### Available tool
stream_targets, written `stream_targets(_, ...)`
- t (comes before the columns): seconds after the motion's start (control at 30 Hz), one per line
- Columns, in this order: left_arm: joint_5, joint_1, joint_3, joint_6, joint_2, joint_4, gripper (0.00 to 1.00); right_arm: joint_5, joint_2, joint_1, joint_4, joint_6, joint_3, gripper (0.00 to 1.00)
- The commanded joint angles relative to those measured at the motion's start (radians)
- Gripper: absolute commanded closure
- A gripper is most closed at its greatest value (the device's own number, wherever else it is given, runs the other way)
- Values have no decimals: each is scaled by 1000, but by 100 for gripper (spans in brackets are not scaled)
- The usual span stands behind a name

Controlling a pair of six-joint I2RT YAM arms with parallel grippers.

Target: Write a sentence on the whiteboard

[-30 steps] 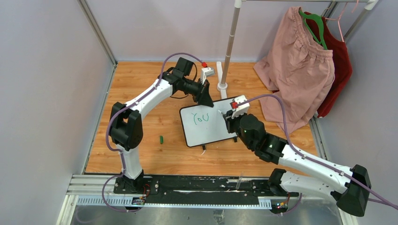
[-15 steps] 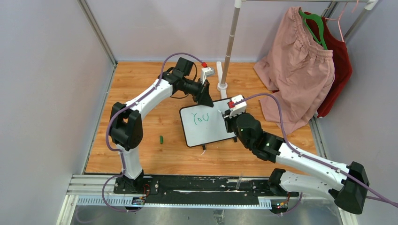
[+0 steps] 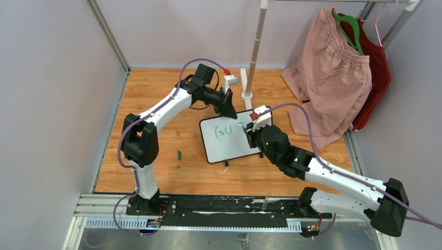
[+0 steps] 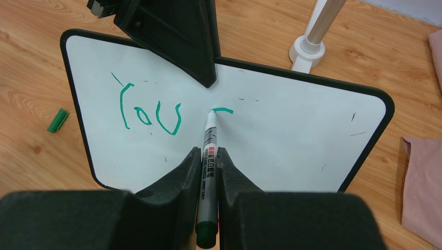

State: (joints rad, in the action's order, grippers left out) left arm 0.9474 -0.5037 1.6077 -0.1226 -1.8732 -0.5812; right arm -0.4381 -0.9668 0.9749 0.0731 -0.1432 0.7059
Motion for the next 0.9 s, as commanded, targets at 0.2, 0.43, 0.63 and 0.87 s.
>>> stream_targets(0.2, -8, -8, -9, 0, 25, -16, 100, 16, 21, -2, -61, -34, -33, 100)
stream_targets(0.43, -10, -8, -11, 0, 29, -16, 100, -17, 37, -2, -116, -40, -39, 100)
stream_targets(0.63, -9, -8, -12, 2, 32, -16, 100, -61, 53, -2, -131, -39, -39, 100)
stream_targets(0.87, -10, -9, -13, 2, 32, -16, 100, -84, 78, -5, -130, -23, -27, 100)
